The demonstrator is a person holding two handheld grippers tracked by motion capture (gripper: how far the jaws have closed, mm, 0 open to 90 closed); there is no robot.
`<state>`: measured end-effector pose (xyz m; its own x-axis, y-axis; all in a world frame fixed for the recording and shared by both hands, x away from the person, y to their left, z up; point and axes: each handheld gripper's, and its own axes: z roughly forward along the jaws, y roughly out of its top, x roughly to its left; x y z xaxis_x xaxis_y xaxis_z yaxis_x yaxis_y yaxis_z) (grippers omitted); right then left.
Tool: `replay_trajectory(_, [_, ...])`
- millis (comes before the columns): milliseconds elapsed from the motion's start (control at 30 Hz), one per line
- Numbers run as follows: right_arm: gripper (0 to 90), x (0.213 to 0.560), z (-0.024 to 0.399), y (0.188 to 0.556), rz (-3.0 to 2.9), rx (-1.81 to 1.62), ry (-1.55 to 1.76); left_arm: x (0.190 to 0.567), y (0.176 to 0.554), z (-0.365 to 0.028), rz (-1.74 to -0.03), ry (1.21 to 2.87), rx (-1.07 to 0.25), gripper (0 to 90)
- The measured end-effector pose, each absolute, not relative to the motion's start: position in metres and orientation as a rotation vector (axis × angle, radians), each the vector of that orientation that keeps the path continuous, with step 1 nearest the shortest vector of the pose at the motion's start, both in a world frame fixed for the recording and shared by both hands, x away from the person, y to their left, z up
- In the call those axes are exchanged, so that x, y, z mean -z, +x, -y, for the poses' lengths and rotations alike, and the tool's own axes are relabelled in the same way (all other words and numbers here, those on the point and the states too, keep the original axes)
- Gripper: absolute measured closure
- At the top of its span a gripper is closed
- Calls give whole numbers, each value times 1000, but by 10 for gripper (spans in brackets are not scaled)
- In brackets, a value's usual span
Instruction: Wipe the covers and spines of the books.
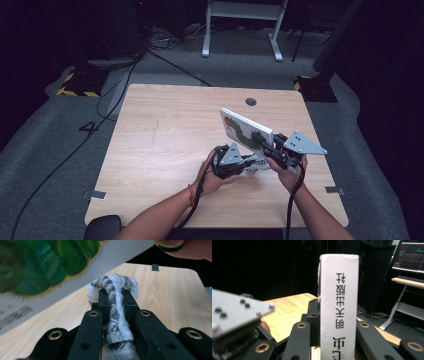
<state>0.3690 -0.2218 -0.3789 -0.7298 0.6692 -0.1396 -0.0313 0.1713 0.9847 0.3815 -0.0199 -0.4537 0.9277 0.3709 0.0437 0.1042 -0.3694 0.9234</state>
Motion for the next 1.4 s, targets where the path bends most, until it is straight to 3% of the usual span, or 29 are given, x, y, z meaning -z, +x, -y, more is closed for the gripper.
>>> replay_trajectory(467, [751,378,226,369,-1870,-1665,609,451,384,11,-484,1867,-445,820])
replay_trajectory(967, [756,377,236,369,-1886,-1671,609,438,411,-56,-716,1785,-559,821])
replay_trajectory(1400, [756,381,233,370,-2028,-1477,529,401,396,-72,-573,1809,-633,811])
